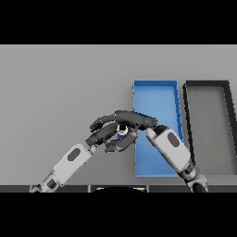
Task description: Pick up the blue pipe and place it into the blue bin.
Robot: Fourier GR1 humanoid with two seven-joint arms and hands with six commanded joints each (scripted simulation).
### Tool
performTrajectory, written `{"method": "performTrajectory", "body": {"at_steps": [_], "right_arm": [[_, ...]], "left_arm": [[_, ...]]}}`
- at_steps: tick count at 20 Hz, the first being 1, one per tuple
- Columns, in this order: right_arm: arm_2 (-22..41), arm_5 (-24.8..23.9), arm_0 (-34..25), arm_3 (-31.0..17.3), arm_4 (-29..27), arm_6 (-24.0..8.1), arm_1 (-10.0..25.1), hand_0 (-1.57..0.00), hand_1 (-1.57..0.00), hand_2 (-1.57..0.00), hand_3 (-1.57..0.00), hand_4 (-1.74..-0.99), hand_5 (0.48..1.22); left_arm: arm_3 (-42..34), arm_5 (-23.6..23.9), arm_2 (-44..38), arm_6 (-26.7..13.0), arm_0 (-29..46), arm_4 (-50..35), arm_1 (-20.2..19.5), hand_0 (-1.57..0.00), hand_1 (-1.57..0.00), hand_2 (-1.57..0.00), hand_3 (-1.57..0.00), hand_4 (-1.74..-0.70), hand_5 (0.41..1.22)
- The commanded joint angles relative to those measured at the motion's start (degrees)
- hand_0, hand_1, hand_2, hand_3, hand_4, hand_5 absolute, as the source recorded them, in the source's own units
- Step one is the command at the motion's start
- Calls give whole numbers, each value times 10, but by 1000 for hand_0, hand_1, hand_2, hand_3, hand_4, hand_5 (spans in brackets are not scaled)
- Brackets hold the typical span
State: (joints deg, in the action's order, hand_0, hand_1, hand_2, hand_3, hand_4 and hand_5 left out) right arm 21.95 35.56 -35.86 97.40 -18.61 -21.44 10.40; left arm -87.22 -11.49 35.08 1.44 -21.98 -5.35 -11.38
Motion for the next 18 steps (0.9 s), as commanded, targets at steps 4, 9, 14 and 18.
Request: {"method": "performTrajectory", "body": {"at_steps": [4, 9, 14, 18], "right_arm": [[11, -3, 5, 2, -44, -14, -6, -1123, -1132, -1132, -977, -1513, 650], [4, -5, 19, 10, -13, 15, -10, -1424, -1427, -1427, -1376, -1456, 1010], [-5, 16, 33, 15, 16, 32, -36, -1523, -1524, -1524, -1507, -1473, 1152], [-14, 36, 44, 21, 23, 7, -52, -1551, -1552, -1552, -1545, -1480, 1193]], "left_arm": [[-23, 10, -8, 16, 24, -25, 13, -1138, -1120, -1106, -573, -1674, 1198], [-12, 3, -12, 35, 26, -50, 20, -1429, -1423, -1419, -588, -1719, 1214], [-15, 17, -1, 29, 10, -40, -1, -1499, -1356, -1521, -505, -1734, 1219], [-7, -11, 10, 46, 10, -29, -13, -979, -802, -819, -332, -1343, 1220]]}}
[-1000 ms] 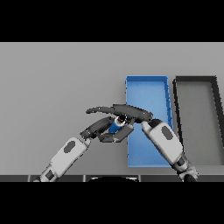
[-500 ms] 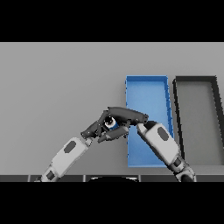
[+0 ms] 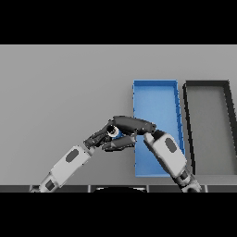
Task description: Pick up the blue pipe and place it into the blue bin.
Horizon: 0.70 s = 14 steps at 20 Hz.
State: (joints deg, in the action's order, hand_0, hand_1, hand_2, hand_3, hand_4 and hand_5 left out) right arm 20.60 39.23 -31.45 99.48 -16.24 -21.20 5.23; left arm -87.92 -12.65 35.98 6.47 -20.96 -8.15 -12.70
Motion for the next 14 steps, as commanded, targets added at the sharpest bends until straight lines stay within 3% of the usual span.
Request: {"method": "performTrajectory", "body": {"at_steps": [1, 3, 6, 9, 14], "right_arm": [[-2, 0, 2, 3, 3, 2, -7, -1555, -1556, -1556, -1550, -1481, 1198], [-9, 2, 4, 11, 2, -16, -18, -1561, -1561, -1561, -1558, -1482, 1206], [-19, 8, 12, 18, -2, -22, -33, -1566, -1566, -1566, -1564, -1484, 1214], [-26, 11, 11, 14, -2, -15, -44, -1568, -1568, -1568, -1567, -1484, 1217], [-41, 13, 11, 15, 7, -5, -48, -1570, -1570, -1570, -1570, -1487, 1220]], "left_arm": [[-2, -13, -1, -5, -2, 1, -7, -783, -642, -655, -266, -1251, 1220], [-3, -29, -2, -6, -5, 8, -9, -501, -410, -419, -170, -1110, 1184], [0, -25, -5, -1, -9, 31, -8, -256, -210, -214, -86, -950, 964], [16, -9, -6, -32, -9, 42, -6, -131, -107, -109, -44, -854, 794], [22, -2, -13, -31, -7, 30, -1, -42, -34, -35, -14, -842, 636]]}}
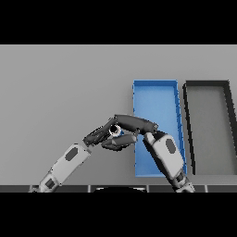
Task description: Pick up the blue pipe and place it into the blue bin.
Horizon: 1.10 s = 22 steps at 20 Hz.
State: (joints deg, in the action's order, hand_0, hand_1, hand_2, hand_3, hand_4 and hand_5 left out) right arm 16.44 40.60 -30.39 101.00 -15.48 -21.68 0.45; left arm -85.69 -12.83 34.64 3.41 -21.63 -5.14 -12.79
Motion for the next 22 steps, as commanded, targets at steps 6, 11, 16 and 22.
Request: {"method": "performTrajectory", "body": {"at_steps": [6, 11, 16, 22], "right_arm": [[-20, -32, -10, 1, -125, -76, -13, -1571, -1571, -1571, -1571, -1492, 1221], [-27, -134, -90, -3, -258, -131, 17, -1571, -1571, -1571, -1571, -1493, 1221], [-62, -188, -205, -8, -313, -113, 84, -1571, -1571, -1571, -1571, -1494, 1221], [-144, -220, -302, -122, -255, -52, 136, -1571, -1571, -1571, -1571, -1498, 1221]], "left_arm": [[-14, 8, -1, -59, 17, -9, -9, -10, -8, -8, -3, -878, 572], [-21, 10, 7, -63, 22, -4, -6, -3, -2, -2, 0, -865, 523], [-31, 4, 6, -72, 24, -12, -13, 0, 0, 0, 1, -863, 493], [-33, 8, 10, -66, 33, -3, -16, 1, 1, 1, 1, -856, 484]]}}
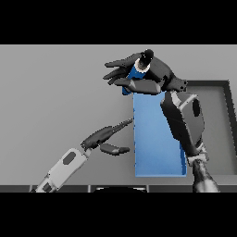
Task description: Pick up the blue pipe and place it into the blue bin.
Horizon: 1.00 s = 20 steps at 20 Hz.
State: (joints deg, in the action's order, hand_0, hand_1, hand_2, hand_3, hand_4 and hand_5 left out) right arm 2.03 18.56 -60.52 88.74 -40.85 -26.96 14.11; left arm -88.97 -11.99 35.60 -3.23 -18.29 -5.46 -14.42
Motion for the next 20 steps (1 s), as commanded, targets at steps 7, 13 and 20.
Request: {"method": "performTrajectory", "body": {"at_steps": [7, 13, 20], "right_arm": [[-71, -6, 16, -168, 90, 1, 50, -1571, -1571, -1571, -1571, -1499, 1221], [-86, -23, 124, -183, 134, -32, 52, -1571, -1571, -1571, -1571, -1499, 1221], [-38, -95, 227, -189, 177, -80, 65, -1571, -1571, -1571, -1080, -1586, 1221]], "left_arm": [[-7, 12, -6, -10, 1, 9, -9, 1, 1, 1, 1, -829, 465], [-18, 7, -8, -11, 2, 5, -19, 1, 1, 1, 1, -827, 464], [-20, 9, -4, -18, 7, 9, -18, 1, 1, 1, 1, -826, 470]]}}
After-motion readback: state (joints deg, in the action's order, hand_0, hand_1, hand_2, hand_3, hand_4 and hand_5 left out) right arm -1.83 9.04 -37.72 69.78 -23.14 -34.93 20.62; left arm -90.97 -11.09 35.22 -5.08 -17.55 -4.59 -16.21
